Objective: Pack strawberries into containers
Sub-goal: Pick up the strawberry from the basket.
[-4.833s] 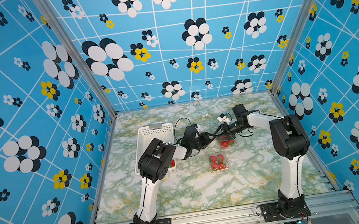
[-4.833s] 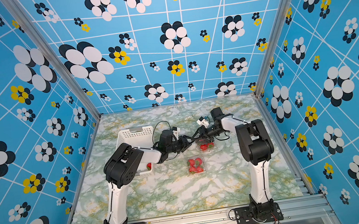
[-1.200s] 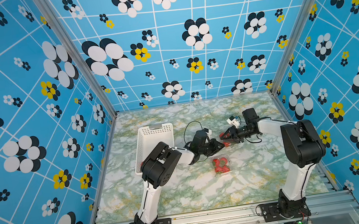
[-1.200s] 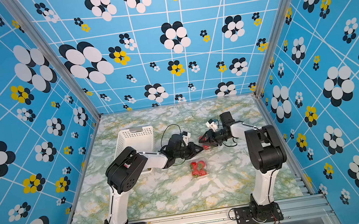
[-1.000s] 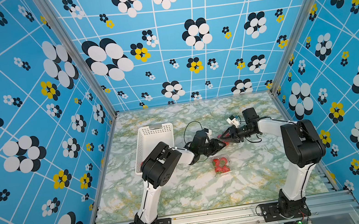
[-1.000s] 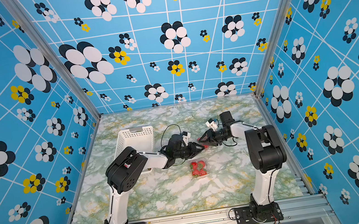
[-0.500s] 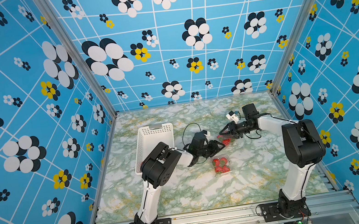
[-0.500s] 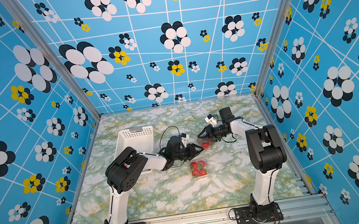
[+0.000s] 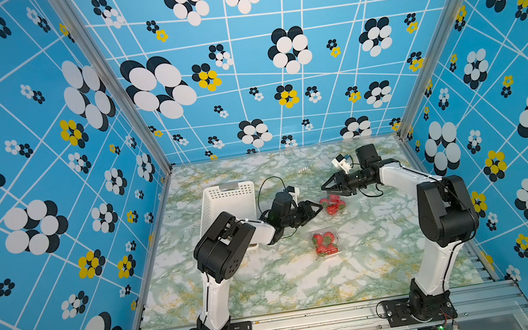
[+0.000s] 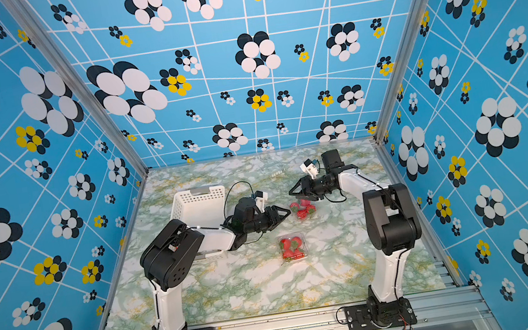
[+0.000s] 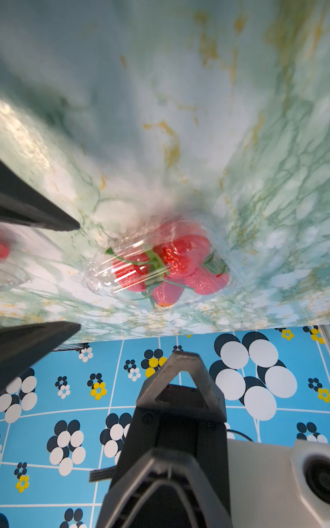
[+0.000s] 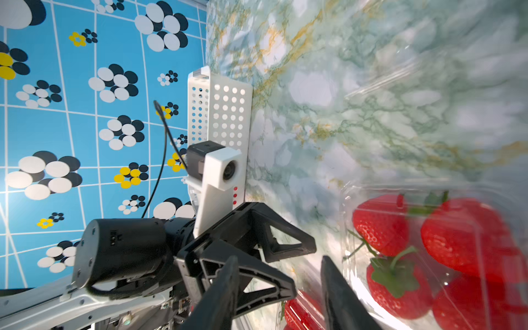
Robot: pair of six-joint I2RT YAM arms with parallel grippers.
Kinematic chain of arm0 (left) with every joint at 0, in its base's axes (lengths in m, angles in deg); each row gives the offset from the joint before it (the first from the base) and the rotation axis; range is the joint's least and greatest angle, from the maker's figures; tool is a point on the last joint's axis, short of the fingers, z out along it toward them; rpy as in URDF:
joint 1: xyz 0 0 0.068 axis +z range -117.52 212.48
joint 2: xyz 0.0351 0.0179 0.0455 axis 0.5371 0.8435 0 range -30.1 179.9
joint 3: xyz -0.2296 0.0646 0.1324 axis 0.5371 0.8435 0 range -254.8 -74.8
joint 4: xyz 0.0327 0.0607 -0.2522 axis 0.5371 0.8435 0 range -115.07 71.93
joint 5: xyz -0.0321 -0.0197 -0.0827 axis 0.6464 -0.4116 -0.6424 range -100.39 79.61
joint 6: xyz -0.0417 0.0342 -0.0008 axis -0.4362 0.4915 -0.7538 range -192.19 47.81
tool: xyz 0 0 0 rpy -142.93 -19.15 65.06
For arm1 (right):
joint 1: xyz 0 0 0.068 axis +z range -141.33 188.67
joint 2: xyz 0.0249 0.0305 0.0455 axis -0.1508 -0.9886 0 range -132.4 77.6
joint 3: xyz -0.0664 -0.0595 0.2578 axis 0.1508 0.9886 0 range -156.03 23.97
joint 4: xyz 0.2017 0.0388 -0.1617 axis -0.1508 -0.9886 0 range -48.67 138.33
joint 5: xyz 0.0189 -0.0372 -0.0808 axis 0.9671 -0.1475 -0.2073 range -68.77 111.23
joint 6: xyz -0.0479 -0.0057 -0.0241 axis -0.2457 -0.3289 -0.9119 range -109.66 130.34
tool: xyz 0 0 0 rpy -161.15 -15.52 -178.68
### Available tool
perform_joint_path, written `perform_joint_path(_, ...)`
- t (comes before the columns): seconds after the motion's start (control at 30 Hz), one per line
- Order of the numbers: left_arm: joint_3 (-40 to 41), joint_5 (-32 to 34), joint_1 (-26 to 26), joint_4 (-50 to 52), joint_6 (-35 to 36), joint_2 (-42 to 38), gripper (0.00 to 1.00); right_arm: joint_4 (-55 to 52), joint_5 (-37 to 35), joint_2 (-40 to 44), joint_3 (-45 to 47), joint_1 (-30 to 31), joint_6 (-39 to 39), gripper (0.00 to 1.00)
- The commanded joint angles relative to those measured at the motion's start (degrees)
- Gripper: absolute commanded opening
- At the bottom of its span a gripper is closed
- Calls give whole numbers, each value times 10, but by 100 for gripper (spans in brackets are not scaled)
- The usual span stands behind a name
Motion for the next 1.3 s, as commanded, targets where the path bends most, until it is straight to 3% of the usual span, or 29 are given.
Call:
perform_joint_path(0.0, -13, 8, 23, 51, 35, -30, 53, -6, -64, -2, -43, -2, 18, 54)
perform_joint_path(0.27, -127, 16, 89, 251, 138, -57, 55, -29, -194, -86, -192, -2, 48, 58)
perform_joint_path(0.33, -169, 7, 106, 292, 157, -42, 55, -45, -196, -124, -241, -2, 36, 57)
perform_joint_path(0.53, -227, -3, 138, 329, 169, -22, 54, -149, -212, -254, -427, 37, -25, 48)
perform_joint_path(0.73, -218, 2, 173, 365, 189, -58, 54, -234, -242, -343, -565, 69, -40, 41)
perform_joint_path(1.27, -127, 56, 272, 505, 221, -163, 53, -301, -334, -408, -613, 106, -55, 34)
